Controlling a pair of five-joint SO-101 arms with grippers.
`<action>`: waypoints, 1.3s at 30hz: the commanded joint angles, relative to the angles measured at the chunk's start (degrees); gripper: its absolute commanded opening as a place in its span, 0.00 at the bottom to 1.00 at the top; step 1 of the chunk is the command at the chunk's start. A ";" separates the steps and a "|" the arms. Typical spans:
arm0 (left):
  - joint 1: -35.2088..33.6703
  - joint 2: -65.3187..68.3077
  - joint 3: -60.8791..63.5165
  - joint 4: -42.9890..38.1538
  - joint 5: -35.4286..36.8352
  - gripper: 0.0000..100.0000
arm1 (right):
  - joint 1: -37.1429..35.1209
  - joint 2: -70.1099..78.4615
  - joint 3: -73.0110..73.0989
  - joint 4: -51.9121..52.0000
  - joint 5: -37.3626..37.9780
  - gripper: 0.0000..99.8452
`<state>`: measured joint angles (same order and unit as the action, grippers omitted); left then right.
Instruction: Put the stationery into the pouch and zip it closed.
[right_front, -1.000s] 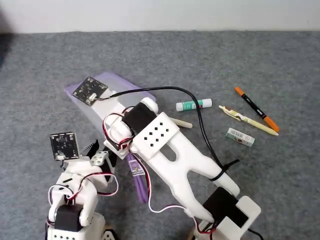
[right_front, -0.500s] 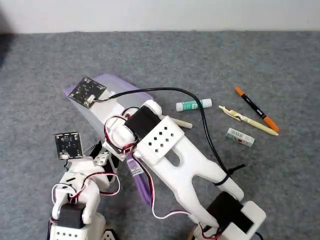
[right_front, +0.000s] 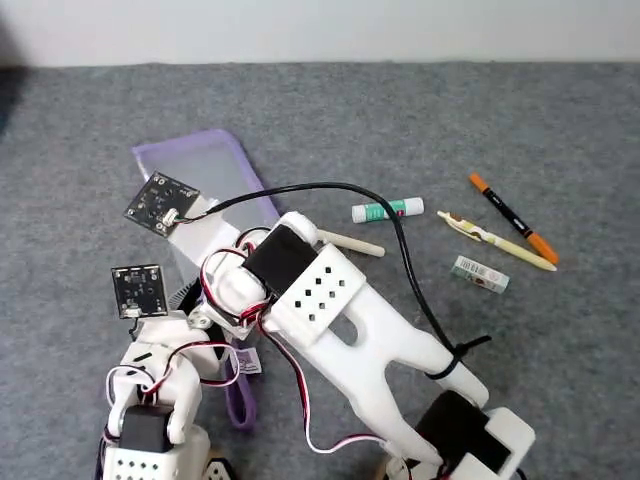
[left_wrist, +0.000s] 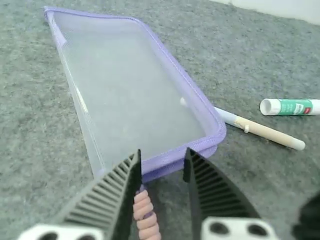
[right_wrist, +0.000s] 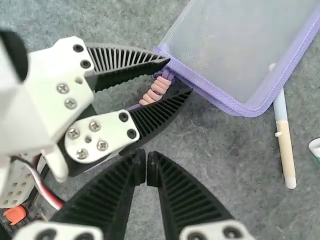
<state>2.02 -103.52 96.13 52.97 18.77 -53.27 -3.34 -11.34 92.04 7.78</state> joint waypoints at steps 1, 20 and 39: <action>-0.62 -0.88 -1.19 -0.88 -1.32 0.10 | 0.13 -2.15 -0.79 -0.31 0.26 0.01; -42.11 -0.88 -1.36 3.87 -16.79 0.05 | 2.42 15.69 2.90 -12.35 -23.65 0.02; -47.47 -0.88 -1.36 3.60 -16.53 0.05 | -2.33 39.16 -14.95 -11.74 -28.66 0.12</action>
<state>-45.01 -103.52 96.13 56.48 2.68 -55.47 35.78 -23.38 79.82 -20.97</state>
